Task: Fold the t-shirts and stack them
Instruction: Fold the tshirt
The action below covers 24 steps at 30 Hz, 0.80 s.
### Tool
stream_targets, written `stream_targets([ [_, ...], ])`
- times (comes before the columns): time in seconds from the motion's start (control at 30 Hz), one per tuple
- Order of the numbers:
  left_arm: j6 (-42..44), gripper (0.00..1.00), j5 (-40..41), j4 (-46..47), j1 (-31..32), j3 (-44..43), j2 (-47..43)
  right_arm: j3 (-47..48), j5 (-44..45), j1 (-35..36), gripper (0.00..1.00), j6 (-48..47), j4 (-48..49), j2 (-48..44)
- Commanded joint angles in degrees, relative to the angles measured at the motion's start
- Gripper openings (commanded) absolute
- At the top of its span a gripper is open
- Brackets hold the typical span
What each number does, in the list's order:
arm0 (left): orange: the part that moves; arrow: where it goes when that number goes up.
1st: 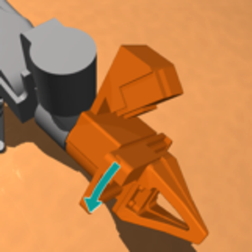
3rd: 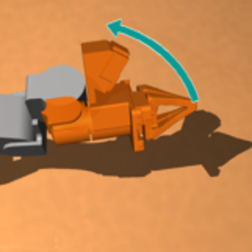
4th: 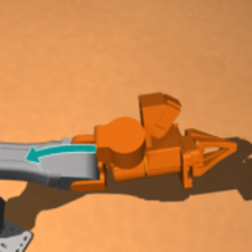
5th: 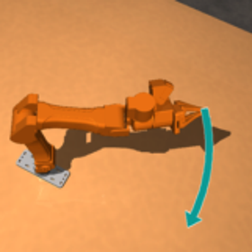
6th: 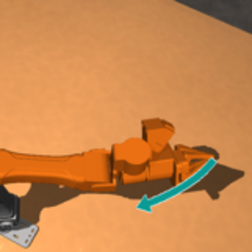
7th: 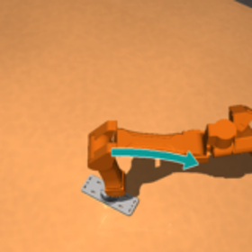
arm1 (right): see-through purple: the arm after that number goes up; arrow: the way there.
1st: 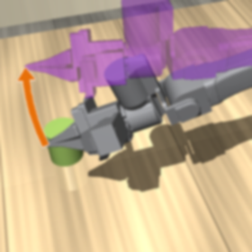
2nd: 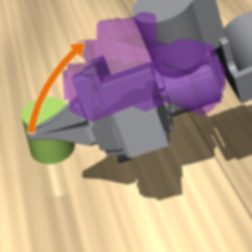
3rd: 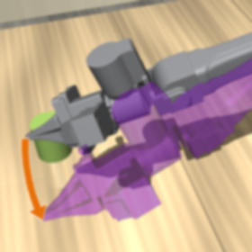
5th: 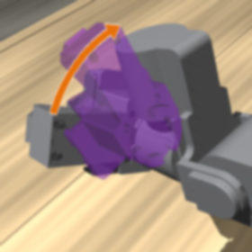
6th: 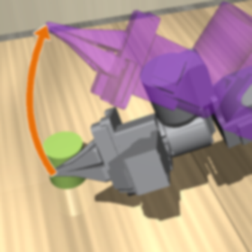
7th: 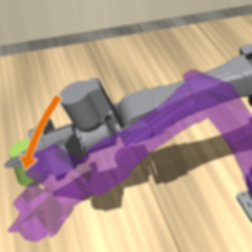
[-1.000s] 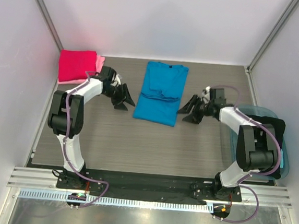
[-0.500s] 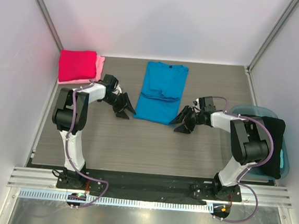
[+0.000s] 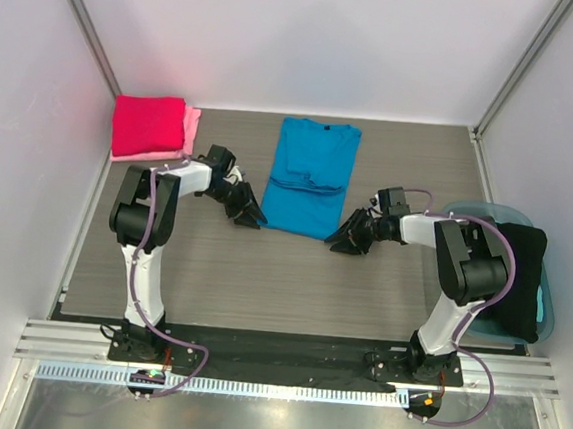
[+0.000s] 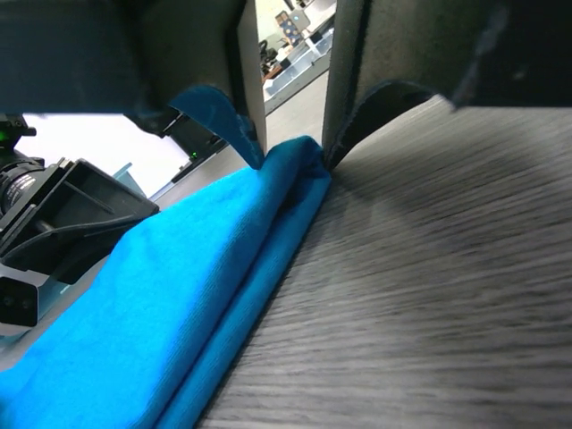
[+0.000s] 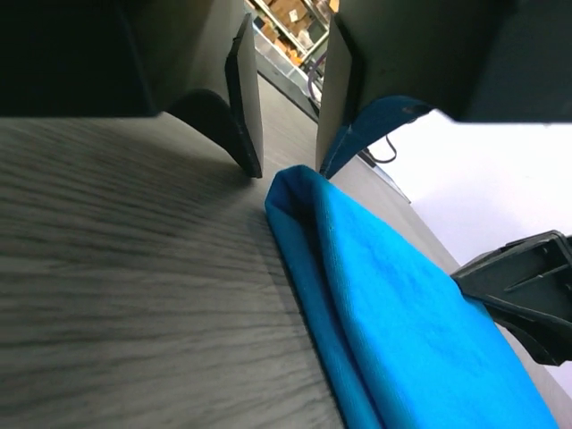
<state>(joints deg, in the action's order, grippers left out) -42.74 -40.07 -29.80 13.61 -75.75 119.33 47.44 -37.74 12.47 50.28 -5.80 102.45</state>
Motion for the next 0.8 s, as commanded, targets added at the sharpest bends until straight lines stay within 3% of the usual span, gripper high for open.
stream_targets([
  [0.0,0.0,0.31,2.8,1.5,0.5,0.9,0.7,0.2,3.0,-0.6,0.35,0.5,2.2,1.0],
  [0.07,-0.2,0.30,3.2,1.9,0.5,2.1,-0.1,0.4,3.1,-1.1,0.35,0.3,2.6,1.4],
  [0.23,-1.1,0.13,4.5,3.0,0.8,4.9,-2.3,0.0,2.6,-2.5,0.23,-0.4,3.4,1.3],
  [0.57,-1.3,0.00,6.5,6.1,4.9,7.6,-7.2,-3.5,0.6,-5.1,0.02,0.5,7.6,-2.6],
  [0.77,1.1,0.00,6.5,1.8,6.7,6.6,-13.7,-2.7,-4.8,-5.4,0.02,-0.5,4.7,-9.5],
])
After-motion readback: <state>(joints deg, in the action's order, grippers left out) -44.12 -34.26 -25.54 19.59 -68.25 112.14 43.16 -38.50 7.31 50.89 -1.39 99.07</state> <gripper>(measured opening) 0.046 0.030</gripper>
